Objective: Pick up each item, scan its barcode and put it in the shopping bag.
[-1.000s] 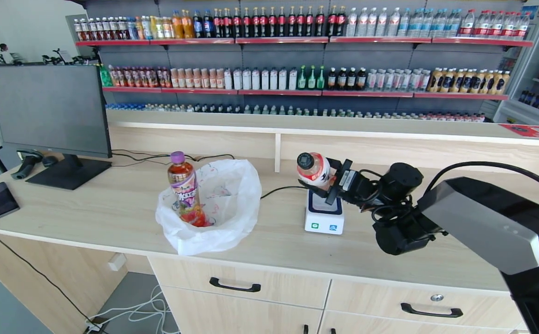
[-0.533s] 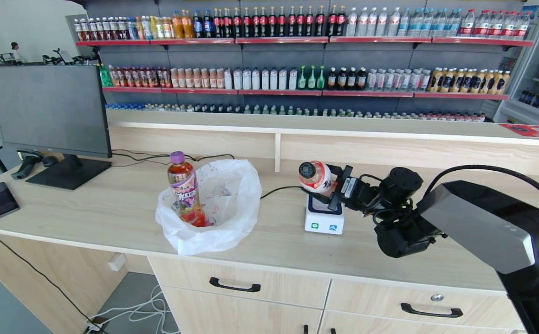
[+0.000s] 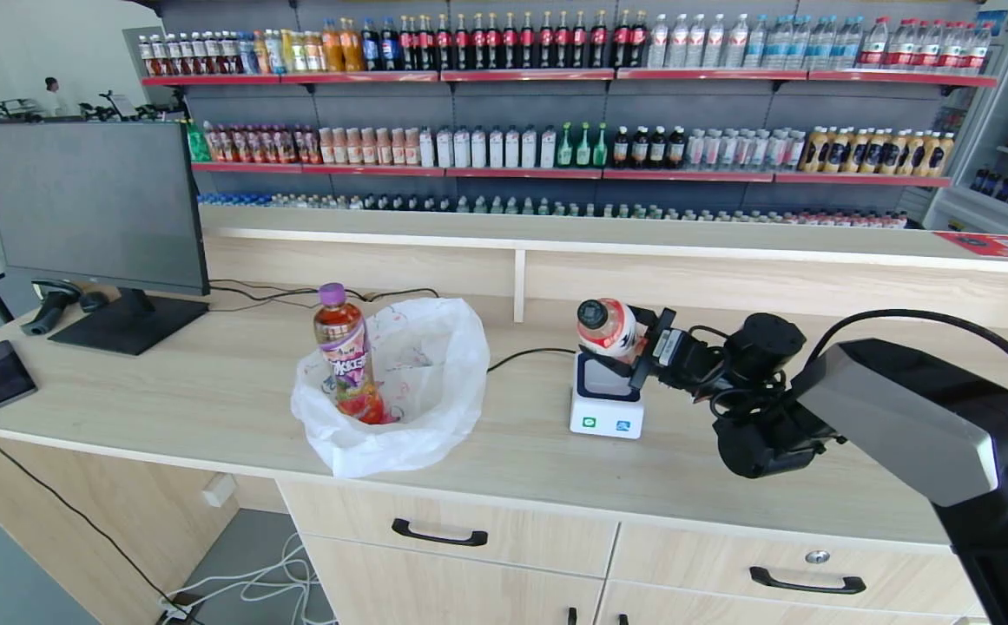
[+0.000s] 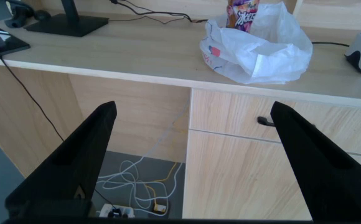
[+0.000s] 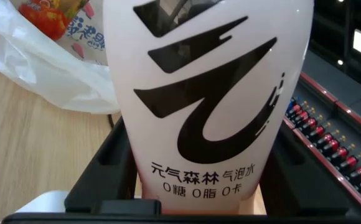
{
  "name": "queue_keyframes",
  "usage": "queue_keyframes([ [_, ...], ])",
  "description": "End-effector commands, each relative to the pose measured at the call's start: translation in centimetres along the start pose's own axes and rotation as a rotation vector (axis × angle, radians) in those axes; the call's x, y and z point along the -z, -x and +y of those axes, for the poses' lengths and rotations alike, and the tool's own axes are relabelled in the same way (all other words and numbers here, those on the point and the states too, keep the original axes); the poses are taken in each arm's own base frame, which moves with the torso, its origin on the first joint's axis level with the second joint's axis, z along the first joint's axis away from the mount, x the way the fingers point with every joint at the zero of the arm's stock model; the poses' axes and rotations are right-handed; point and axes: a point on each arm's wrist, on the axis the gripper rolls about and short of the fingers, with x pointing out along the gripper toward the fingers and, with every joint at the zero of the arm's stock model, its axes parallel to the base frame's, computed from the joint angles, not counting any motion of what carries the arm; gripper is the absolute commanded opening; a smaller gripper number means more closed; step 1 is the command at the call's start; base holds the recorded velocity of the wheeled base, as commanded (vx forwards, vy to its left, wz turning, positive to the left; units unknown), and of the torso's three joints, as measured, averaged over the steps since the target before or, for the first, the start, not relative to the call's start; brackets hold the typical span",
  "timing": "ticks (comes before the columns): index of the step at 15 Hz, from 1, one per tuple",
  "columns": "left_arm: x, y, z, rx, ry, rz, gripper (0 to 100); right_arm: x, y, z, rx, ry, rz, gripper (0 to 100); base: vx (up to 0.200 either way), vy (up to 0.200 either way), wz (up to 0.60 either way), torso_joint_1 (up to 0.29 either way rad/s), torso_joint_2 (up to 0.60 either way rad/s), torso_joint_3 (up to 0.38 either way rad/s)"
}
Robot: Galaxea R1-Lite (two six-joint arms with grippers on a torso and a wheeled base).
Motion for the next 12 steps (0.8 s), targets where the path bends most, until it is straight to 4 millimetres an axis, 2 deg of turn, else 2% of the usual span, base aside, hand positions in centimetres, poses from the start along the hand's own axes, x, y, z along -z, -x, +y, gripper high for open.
queue_keyframes([
  [1,0.0,0.0,0.0,-0.002,0.0,0.0,100,0.11,0.05,0.05,0.0,0.0,0.001,0,0.0,0.0,0.0,0.0,0.0,0.0],
  [9,0.0,0.0,0.0,-0.002,0.0,0.0,100,0.32,0.19,0.33,-0.02,-0.013,-0.006,0,0.0,0.0,0.0,0.0,0.0,0.0],
  [12,0.0,0.0,0.0,0.0,0.002,0.0,100,-0.43,-0.07,-0.21,-0.016,-0.009,-0.018,0,0.0,0.0,0.0,0.0,0.0,0.0],
])
